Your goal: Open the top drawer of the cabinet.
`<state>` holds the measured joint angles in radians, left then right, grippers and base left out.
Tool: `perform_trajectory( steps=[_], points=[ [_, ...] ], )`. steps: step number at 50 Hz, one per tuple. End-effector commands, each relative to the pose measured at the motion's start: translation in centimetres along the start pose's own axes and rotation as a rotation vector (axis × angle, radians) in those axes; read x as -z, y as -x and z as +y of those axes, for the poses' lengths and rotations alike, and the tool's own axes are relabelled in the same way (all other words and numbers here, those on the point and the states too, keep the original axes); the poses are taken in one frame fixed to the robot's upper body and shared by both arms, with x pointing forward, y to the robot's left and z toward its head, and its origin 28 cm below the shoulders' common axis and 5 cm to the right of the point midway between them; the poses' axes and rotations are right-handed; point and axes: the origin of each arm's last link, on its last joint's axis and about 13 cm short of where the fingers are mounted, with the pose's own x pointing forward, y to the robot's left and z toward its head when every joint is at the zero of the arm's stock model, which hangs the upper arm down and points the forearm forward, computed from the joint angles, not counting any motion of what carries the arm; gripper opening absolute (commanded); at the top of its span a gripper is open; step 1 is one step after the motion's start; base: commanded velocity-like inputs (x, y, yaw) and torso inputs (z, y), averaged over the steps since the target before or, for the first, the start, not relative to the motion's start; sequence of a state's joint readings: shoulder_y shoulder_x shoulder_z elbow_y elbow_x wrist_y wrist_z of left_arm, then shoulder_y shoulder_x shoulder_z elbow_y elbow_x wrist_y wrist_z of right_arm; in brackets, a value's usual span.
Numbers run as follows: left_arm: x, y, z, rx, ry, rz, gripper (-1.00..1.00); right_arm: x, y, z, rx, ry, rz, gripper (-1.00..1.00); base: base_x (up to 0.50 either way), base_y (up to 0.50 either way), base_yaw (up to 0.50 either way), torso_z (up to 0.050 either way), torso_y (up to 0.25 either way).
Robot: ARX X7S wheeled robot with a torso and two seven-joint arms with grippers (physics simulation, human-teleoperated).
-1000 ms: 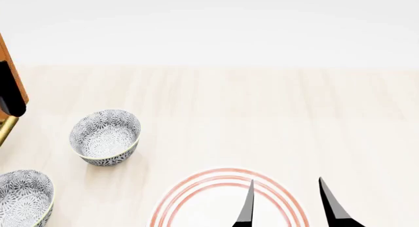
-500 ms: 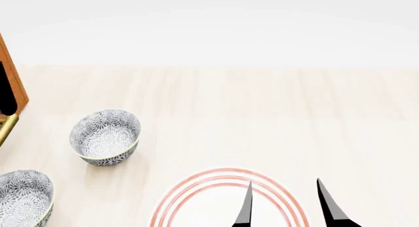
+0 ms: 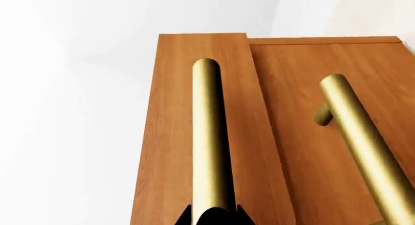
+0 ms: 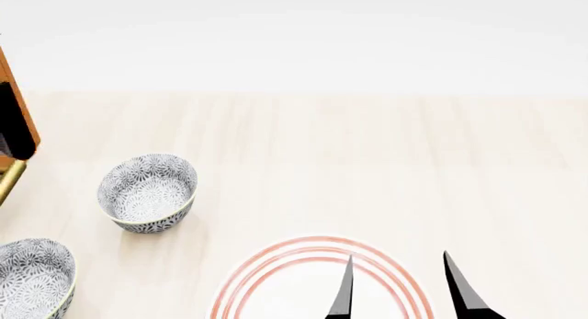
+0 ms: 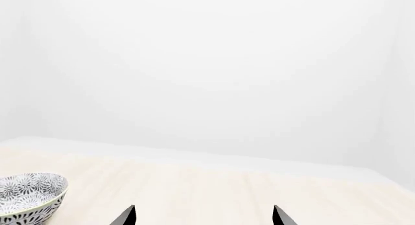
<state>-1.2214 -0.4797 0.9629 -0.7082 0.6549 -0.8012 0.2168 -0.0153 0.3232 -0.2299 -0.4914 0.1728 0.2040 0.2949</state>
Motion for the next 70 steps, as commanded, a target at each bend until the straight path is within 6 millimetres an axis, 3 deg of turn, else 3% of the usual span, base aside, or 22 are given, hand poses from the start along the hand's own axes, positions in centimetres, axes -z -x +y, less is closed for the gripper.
perform_trajectory(
  steps=[1,10,38,39,47,55,63,70],
  points=[
    [-1.5,1.3,0.7,-0.026,0.016,-0.093,-1.00,0.0,0.1,-0.1,0.001,-0.003,-0.002,1.00,0.00,0.00,0.00,0.000,0.000],
    [-2.5,2.5,1.7,-0.049,0.022,-0.156,-1.00,-0.1,0.1,-0.2,-0.006,-0.011,0.002,1.00,0.00,0.00,0.00,0.000,0.000],
    [-2.9,3.1,1.8,-0.053,0.034,-0.191,-1.00,-0.1,0.1,-0.2,-0.003,-0.011,0.000,1.00,0.00,0.00,0.00,0.000,0.001],
    [-2.9,3.1,1.8,-0.053,0.031,-0.192,1.00,-0.1,0.1,-0.2,-0.003,-0.011,0.001,1.00,0.00,0.00,0.00,0.000,0.000],
    [-2.7,4.9,2.0,-0.123,0.106,-0.273,1.00,0.0,0.1,-0.2,-0.004,-0.011,0.003,1.00,0.00,0.00,0.00,0.000,0.000],
    [-1.0,8.0,-0.1,-0.182,0.233,-0.357,1.00,0.1,0.2,-0.1,-0.003,-0.009,0.004,1.00,0.00,0.00,0.00,0.000,0.001],
    [0.7,11.6,-0.6,-0.237,0.340,-0.452,1.00,0.1,0.2,0.1,-0.007,-0.006,0.006,1.00,0.00,0.00,0.00,0.000,0.001],
    [1.0,12.8,-1.7,-0.237,0.376,-0.494,1.00,0.1,0.3,0.0,-0.004,-0.007,0.008,1.00,0.00,0.00,0.00,0.000,0.000]
  ],
)
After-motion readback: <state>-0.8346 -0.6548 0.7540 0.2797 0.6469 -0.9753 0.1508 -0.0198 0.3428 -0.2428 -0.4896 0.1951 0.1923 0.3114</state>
